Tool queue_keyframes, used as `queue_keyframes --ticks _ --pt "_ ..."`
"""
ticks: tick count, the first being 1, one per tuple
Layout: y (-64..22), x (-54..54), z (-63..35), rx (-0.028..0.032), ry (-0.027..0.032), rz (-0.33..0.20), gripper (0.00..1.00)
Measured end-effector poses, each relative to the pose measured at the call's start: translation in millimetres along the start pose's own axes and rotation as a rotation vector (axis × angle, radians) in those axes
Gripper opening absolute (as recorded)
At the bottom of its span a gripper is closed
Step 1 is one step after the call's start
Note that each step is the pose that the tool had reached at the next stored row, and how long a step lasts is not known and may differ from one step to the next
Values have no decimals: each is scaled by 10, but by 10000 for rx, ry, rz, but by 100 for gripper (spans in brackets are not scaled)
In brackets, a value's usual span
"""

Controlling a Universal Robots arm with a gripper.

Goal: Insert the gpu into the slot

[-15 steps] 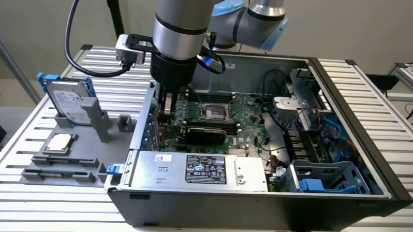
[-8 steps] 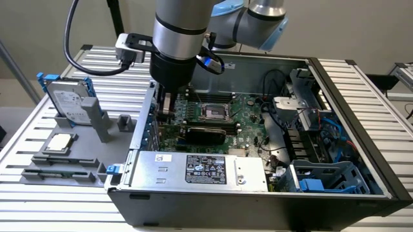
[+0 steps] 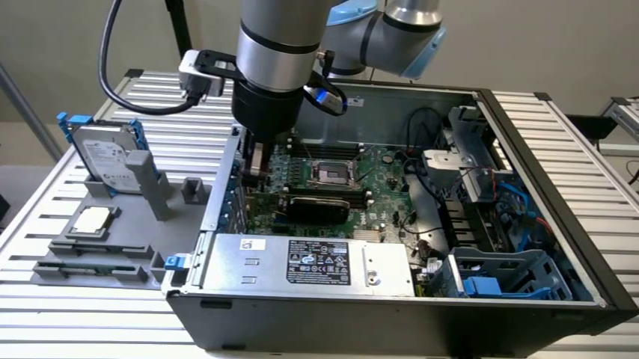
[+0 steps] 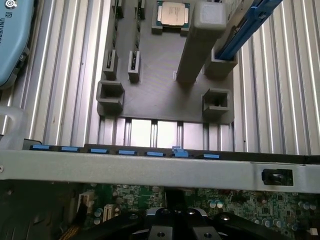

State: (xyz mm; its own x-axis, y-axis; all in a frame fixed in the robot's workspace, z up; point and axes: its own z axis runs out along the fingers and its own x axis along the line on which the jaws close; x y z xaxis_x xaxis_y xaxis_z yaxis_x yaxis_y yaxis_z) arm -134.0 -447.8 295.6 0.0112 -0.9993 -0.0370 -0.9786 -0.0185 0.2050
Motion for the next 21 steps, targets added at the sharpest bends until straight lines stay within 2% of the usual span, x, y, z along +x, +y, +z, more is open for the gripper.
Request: queue_keyframes --ticks 4,21 --pt "2 0 -1 -45 -20 109 11" --pt "10 -15 -40 -109 -52 496 11"
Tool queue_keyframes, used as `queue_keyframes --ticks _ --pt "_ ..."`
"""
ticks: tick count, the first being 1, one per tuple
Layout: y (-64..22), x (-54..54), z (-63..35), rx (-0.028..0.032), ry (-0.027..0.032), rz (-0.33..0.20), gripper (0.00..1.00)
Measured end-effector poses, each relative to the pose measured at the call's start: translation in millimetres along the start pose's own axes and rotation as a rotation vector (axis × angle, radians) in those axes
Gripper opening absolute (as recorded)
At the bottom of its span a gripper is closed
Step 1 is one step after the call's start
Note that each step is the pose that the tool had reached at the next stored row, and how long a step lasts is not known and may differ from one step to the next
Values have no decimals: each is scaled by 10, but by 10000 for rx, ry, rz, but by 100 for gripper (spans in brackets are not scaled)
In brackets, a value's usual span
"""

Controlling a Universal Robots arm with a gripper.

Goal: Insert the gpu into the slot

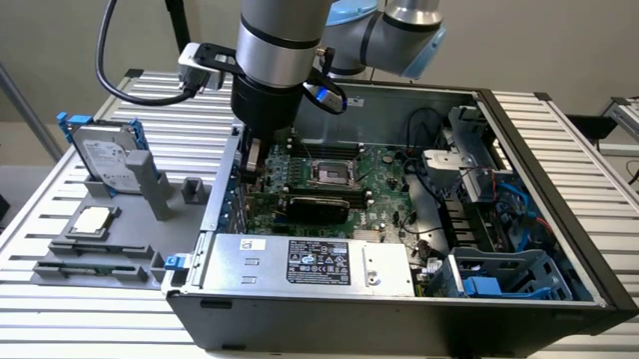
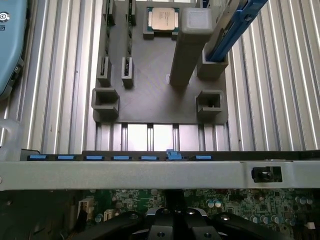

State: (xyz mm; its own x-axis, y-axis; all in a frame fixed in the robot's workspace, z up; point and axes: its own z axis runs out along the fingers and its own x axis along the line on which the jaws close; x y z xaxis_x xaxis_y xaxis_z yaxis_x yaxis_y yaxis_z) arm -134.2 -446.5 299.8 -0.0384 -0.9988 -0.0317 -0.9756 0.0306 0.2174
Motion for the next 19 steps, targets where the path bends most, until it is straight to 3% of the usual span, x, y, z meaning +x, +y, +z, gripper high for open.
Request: queue_keyframes --ticks 11,19 --pt "14 -2 3 -18 -17 317 11" --pt "20 -2 18 -7 57 496 11"
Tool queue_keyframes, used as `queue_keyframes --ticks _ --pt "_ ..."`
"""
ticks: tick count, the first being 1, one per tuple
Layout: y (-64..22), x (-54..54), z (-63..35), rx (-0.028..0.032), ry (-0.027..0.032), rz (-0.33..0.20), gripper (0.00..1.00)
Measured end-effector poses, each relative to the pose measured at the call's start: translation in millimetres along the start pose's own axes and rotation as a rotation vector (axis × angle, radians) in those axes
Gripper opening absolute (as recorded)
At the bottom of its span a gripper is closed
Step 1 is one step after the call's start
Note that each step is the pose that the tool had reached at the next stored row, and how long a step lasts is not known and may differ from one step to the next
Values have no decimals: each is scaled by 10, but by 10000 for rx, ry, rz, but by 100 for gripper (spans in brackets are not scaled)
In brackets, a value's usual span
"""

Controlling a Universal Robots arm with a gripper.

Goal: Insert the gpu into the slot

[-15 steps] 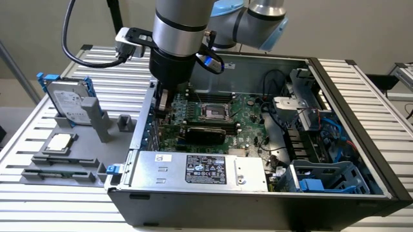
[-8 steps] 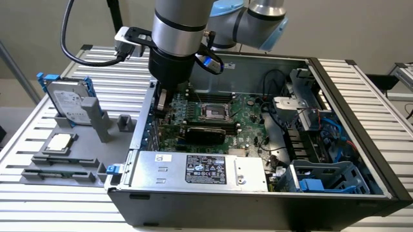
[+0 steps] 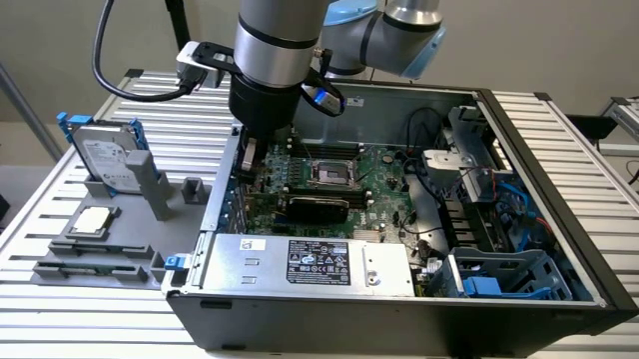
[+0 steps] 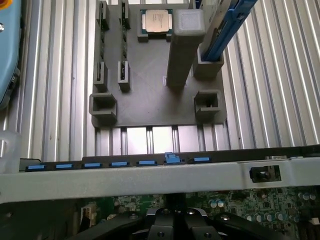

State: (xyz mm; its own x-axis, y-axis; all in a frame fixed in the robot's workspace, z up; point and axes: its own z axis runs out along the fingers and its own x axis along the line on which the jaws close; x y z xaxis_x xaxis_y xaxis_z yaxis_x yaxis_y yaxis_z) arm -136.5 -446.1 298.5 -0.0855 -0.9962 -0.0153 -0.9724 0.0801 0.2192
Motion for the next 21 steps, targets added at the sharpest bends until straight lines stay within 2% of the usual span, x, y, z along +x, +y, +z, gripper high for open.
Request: queue_keyframes --ticks 5,10,12,16,17,18,19,20,21 --pt "-3 -3 29 1 63 66 11" --pt "-2 -12 32 2 87 94 11" --pt "4 -13 1 17 47 89 11" --pt "-1 -15 -120 11 71 90 11" --pt "-4 -16 -126 34 69 90 11" --pt "-5 -15 -126 108 63 87 11" --pt "-7 -15 -127 219 55 78 11" --pt "-8 -16 -128 370 43 66 11" --pt "-9 -16 -128 547 28 54 11"
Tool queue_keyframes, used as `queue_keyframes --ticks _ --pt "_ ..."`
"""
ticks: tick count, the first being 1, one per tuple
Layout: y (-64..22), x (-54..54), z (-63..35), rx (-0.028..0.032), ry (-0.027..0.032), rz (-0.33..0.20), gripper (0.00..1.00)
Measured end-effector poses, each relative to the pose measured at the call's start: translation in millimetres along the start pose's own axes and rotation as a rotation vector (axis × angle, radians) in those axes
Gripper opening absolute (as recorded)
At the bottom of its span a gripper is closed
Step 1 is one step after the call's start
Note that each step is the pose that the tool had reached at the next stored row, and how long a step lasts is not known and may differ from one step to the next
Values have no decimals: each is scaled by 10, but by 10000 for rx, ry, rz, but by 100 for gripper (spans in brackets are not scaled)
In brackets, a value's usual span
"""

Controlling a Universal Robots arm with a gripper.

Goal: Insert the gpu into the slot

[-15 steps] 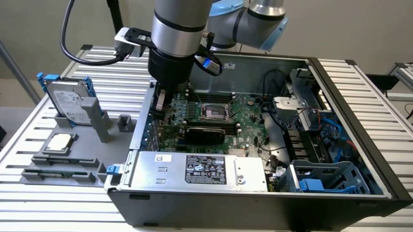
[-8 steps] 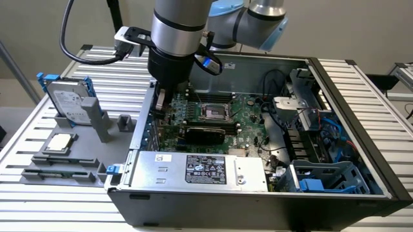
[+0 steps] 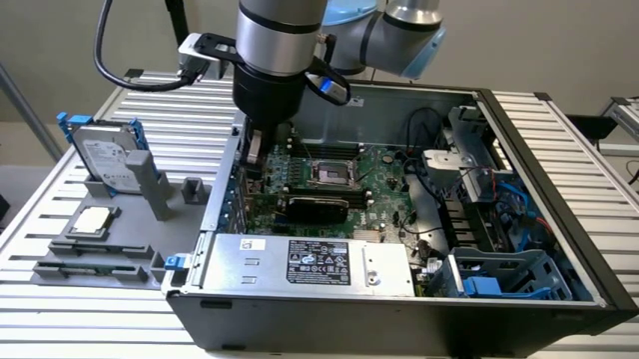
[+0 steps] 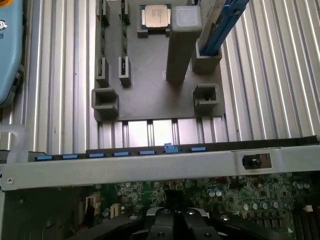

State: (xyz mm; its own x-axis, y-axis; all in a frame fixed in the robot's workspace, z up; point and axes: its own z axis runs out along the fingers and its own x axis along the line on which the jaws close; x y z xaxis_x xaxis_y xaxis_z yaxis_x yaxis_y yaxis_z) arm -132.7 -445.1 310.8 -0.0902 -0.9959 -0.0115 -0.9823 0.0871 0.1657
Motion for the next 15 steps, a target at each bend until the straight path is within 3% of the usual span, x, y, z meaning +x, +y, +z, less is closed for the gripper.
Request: queue_keyframes --ticks 1,3,4,5,8,15 --pt "-2 0 0 193 -20 -16 11" --pt "-17 -2 -3 480 -48 -44 11" --pt "-31 -3 -6 602 -64 -58 11" --pt "-48 -5 -7 675 -80 -68 11" --pt "-125 -12 -21 761 -119 -90 11" --pt "-364 -33 -61 821 -193 -125 11"
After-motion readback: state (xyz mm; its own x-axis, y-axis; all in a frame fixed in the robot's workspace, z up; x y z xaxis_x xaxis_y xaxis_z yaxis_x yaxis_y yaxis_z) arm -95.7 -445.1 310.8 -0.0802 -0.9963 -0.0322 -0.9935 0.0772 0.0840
